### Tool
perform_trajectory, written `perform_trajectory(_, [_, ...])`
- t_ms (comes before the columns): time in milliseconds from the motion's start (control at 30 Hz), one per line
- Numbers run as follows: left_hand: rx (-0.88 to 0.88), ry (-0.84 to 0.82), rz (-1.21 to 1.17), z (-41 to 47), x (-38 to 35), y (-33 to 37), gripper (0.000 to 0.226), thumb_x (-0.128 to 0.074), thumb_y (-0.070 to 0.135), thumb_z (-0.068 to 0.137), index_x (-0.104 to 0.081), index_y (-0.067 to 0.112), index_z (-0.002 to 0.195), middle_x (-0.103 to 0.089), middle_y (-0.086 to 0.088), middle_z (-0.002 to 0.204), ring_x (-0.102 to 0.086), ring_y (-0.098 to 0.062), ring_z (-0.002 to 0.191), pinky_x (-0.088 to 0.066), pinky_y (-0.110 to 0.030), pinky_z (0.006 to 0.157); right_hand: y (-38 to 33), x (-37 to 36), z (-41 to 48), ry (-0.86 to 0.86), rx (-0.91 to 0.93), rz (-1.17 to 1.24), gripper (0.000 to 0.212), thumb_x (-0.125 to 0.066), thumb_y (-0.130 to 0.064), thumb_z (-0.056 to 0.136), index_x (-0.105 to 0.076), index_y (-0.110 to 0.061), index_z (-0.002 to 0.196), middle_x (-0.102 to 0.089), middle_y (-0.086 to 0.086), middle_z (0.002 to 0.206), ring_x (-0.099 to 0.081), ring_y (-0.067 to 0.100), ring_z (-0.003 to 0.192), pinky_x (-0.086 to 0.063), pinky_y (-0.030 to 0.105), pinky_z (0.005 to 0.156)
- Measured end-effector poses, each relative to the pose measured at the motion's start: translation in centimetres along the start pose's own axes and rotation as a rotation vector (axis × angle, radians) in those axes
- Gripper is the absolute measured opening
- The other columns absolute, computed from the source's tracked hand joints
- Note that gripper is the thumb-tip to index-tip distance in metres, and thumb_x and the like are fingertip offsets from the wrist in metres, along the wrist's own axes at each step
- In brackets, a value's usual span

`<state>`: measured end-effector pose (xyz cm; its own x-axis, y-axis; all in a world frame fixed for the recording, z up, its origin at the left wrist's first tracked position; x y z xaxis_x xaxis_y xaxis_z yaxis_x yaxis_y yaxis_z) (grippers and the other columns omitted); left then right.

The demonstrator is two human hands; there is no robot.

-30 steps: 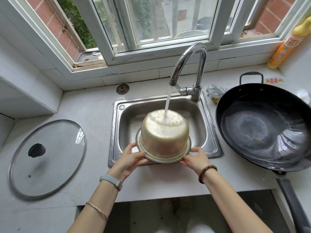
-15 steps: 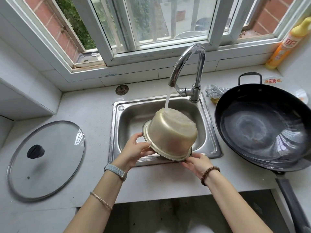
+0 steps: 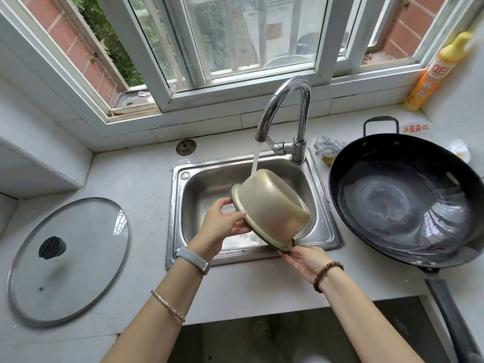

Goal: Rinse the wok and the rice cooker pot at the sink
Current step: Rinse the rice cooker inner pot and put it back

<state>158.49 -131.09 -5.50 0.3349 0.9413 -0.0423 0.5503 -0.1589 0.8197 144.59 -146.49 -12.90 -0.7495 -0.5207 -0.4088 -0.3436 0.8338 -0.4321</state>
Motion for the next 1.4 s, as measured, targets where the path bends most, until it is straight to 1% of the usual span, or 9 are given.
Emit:
perform_trajectory(200, [0.036, 0.071, -0.120, -1.6, 2.1, -0.3, 0.032, -0.058, -0.010, 0.088, -0.048, 0.001, 0.116, -0.068, -0.022, 0.084, -0.071, -0.027, 0.061, -0.061, -0.033, 0.064, 0.0, -1.4, -0.2, -0.039, 0.011, -0.059, 0.011, -0.046, 0.018, 0.090, -0.057, 0.015, 0.088, -0.070, 0.020, 0.070, -0.070, 0.025, 0.070, -0.058, 0.025, 0.055])
perform_trajectory(333, [0.087, 0.140, -0.217, -2.2, 5.3, -1.7, 0.015, -0.053, -0.010, 0.092, -0.051, -0.002, 0.105, -0.066, -0.023, 0.094, -0.072, -0.024, 0.064, -0.061, -0.033, 0.064, 0.5, -3.3, 0.1, -0.025, 0.043, -0.091, 0.010, -0.046, 0.016, 0.091, -0.053, 0.011, 0.085, -0.065, 0.026, 0.084, -0.064, 0.029, 0.082, -0.060, 0.026, 0.058])
perform_trajectory(467, [0.121, 0.206, -0.331, -2.8, 8.5, -2.8, 0.005, -0.049, -0.012, 0.093, -0.052, -0.008, 0.092, -0.066, -0.024, 0.089, -0.073, -0.023, 0.065, -0.061, -0.035, 0.067, 0.9, -6.3, 0.0, -0.010, 0.101, -0.143, 0.018, -0.052, 0.013, 0.090, -0.047, 0.007, 0.106, -0.061, 0.034, 0.096, -0.066, 0.027, 0.077, -0.059, 0.025, 0.054])
perform_trajectory(667, [0.144, 0.258, -0.521, -4.4, 11.5, -3.2, 0.013, -0.048, -0.011, 0.092, -0.060, -0.012, 0.088, -0.067, -0.025, 0.090, -0.070, -0.028, 0.076, -0.060, -0.028, 0.056, -0.4, -11.7, -2.0, -0.078, 0.235, -0.313, 0.016, -0.058, 0.004, 0.090, -0.050, 0.003, 0.077, -0.062, 0.020, 0.076, -0.065, 0.022, 0.066, -0.057, 0.019, 0.055])
perform_trajectory(733, [0.146, 0.265, -0.598, -5.2, 12.0, -2.9, 0.016, -0.046, -0.011, 0.093, -0.059, -0.010, 0.084, -0.070, -0.023, 0.077, -0.072, -0.029, 0.068, -0.059, -0.028, 0.054, -0.8, -13.2, -2.6, -0.121, 0.292, -0.352, 0.007, -0.059, 0.002, 0.091, -0.055, 0.004, 0.086, -0.065, 0.020, 0.080, -0.068, 0.021, 0.064, -0.057, 0.019, 0.054])
perform_trajectory(900, [0.141, 0.258, -0.755, -6.3, 13.0, -2.0, 0.015, -0.044, -0.009, 0.094, -0.057, -0.012, 0.087, -0.070, -0.023, 0.069, -0.072, -0.028, 0.059, -0.060, -0.029, 0.059, -2.0, -15.9, -3.5, -0.200, 0.441, -0.433, 0.030, -0.057, -0.003, 0.094, -0.046, -0.001, 0.121, -0.070, 0.017, 0.084, -0.072, 0.017, 0.065, -0.056, 0.020, 0.059])
perform_trajectory(1100, [0.117, 0.210, -0.860, -7.1, 14.0, -0.5, 0.012, -0.046, -0.007, 0.093, -0.057, -0.012, 0.091, -0.070, -0.024, 0.078, -0.072, -0.028, 0.062, -0.060, -0.029, 0.061, -4.7, -17.7, -5.0, -0.186, 0.806, -0.785, 0.034, -0.058, 0.002, 0.089, -0.054, -0.004, 0.123, -0.069, 0.010, 0.089, -0.070, 0.017, 0.079, -0.058, 0.027, 0.079])
perform_trajectory(1233, [0.151, 0.143, -0.905, -7.6, 13.8, 0.4, 0.015, -0.049, -0.007, 0.089, -0.056, -0.013, 0.101, -0.067, -0.025, 0.088, -0.073, -0.027, 0.064, -0.059, -0.027, 0.055, -6.6, -19.5, -7.3, -0.120, 1.270, -1.128, 0.028, -0.069, -0.001, 0.082, -0.066, -0.014, 0.106, -0.062, -0.001, 0.084, -0.059, 0.003, 0.072, -0.048, 0.010, 0.076])
perform_trajectory(1400, [0.167, 0.060, -0.963, -8.1, 13.5, 0.8, 0.050, -0.057, -0.006, 0.071, -0.048, -0.020, 0.118, -0.067, -0.027, 0.095, -0.073, -0.027, 0.066, -0.060, -0.028, 0.064, -7.8, -21.0, -8.1, -0.083, 1.592, -1.285, 0.020, -0.076, -0.001, 0.075, -0.070, -0.007, 0.093, -0.053, 0.008, 0.094, -0.052, 0.016, 0.079, -0.043, 0.017, 0.079])
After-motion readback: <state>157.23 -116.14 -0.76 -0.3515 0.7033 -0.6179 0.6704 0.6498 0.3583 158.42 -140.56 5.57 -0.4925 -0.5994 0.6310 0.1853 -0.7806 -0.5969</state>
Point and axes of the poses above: each hand's wrist, its own z-axis towards the middle knuckle, its own x-axis out of the back of the hand, y = z × x, the point moved 5 cm from there along z, towards the middle knuckle
